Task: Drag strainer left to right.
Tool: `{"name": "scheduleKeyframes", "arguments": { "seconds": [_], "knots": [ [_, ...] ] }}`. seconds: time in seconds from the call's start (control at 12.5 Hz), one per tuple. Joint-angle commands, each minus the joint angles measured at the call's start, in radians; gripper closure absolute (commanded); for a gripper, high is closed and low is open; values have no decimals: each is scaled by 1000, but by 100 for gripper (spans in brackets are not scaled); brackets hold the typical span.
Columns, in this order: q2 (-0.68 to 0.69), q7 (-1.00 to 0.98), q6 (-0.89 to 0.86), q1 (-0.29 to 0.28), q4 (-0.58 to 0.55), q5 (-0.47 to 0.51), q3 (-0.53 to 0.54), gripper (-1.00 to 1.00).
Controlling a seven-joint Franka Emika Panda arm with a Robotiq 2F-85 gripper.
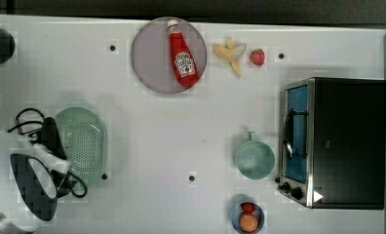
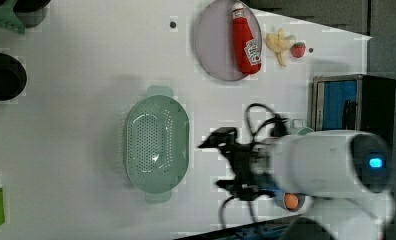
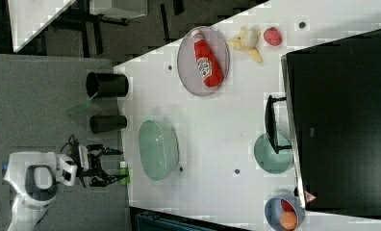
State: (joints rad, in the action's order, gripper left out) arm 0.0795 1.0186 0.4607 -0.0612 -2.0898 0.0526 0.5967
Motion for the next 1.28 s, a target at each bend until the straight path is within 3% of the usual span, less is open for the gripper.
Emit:
{"name": "scheduleKeyframes", "arguments": {
  "seconds": [0.08,0.4,0.72,1.28],
  "knots": [
    [71,305,130,14,16,-37,11,-100],
    [260,401,271,7,2,-146,2,-100],
    [412,401,458,-9,2,-164,-41,-100],
    [482,402,522,-97,-3,-234,-180,-100]
  ]
}}
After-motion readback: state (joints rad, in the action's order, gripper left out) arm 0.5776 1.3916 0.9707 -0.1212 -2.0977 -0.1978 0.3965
